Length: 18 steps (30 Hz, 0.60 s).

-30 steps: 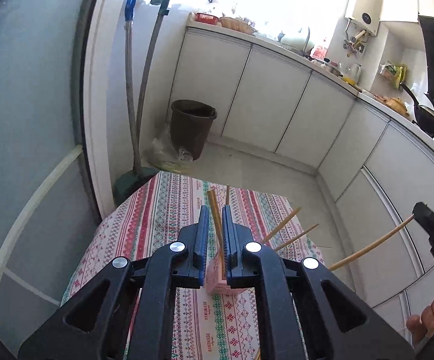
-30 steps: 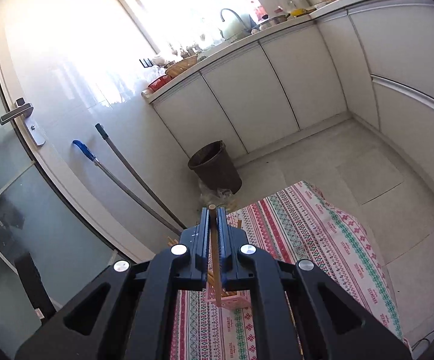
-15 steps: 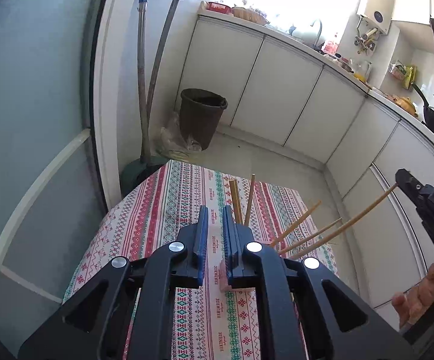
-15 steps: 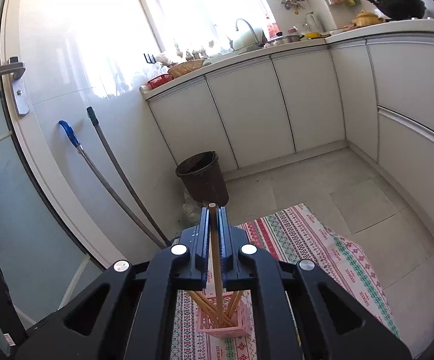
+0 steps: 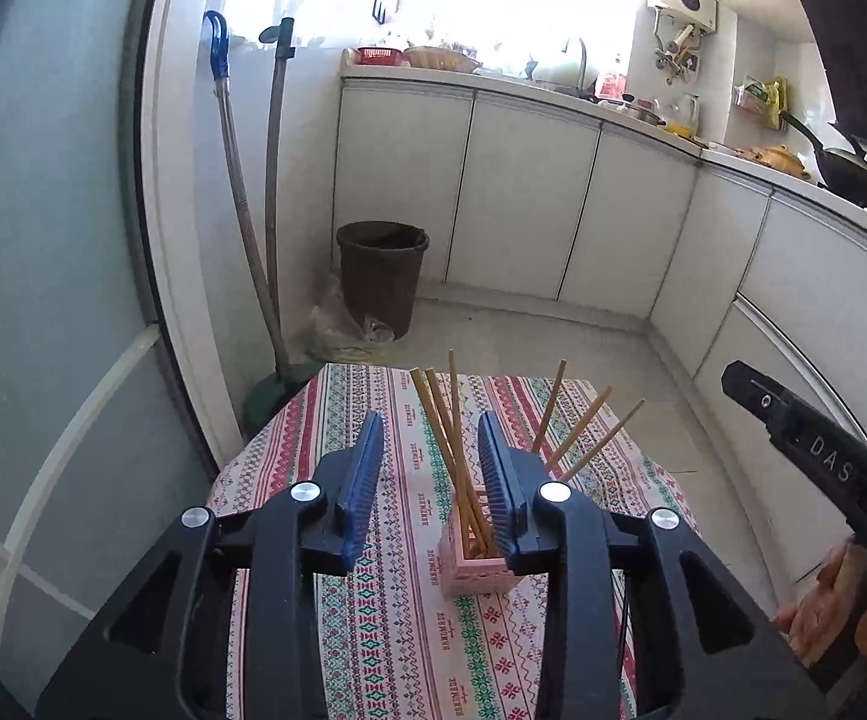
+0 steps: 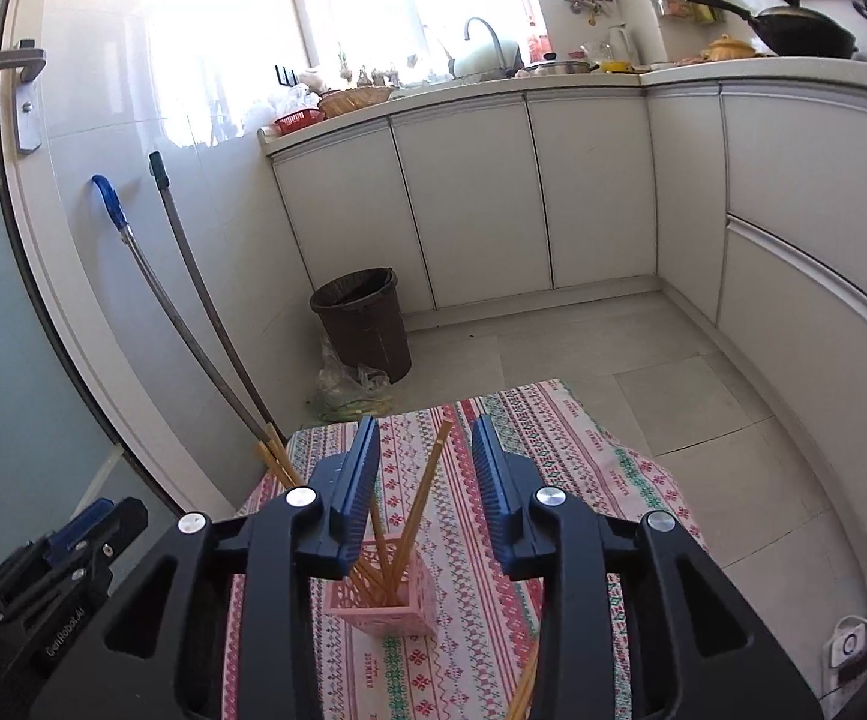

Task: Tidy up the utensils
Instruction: 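Open both grippers to drop the chopsticks into the pink holder, then move both grippers back over the remaining chopsticks on the cloth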

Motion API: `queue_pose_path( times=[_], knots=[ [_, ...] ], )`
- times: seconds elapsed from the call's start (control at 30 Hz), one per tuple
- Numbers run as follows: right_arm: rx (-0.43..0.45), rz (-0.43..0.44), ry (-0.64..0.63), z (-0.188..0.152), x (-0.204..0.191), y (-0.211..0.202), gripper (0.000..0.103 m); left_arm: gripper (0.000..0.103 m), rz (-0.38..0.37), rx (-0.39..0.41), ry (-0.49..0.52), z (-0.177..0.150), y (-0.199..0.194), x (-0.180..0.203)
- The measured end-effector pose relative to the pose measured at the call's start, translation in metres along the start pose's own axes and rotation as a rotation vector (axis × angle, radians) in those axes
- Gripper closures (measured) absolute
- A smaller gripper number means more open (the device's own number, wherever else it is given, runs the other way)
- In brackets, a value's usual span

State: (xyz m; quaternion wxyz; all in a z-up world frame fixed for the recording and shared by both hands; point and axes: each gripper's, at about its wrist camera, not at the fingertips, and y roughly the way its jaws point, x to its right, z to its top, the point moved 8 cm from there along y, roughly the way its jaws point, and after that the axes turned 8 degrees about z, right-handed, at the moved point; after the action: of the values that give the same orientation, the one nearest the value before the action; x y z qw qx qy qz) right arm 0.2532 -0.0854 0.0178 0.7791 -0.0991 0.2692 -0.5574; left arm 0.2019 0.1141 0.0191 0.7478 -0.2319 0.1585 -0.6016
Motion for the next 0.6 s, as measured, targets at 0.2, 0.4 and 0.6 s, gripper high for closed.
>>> queue_pose_path(
  times=[0.2,0.4,0.6],
  knots=[
    [-0.025,-0.046,-0.061,-0.021,0.006,-0.013,0.058,0.052,0.007,0.019,0.032,-0.005,-0.005,0.012],
    [-0.041,-0.101,-0.063,-0.036,0.023,-0.025,0.044,0.035,0.009,0.041,0.066,-0.015,-0.012,0.027],
    [-0.038,-0.156,-0.034,-0.042,0.044,-0.036,0.032,0.023,0.008,0.062,0.101,-0.022,-0.018,0.039]
  ],
)
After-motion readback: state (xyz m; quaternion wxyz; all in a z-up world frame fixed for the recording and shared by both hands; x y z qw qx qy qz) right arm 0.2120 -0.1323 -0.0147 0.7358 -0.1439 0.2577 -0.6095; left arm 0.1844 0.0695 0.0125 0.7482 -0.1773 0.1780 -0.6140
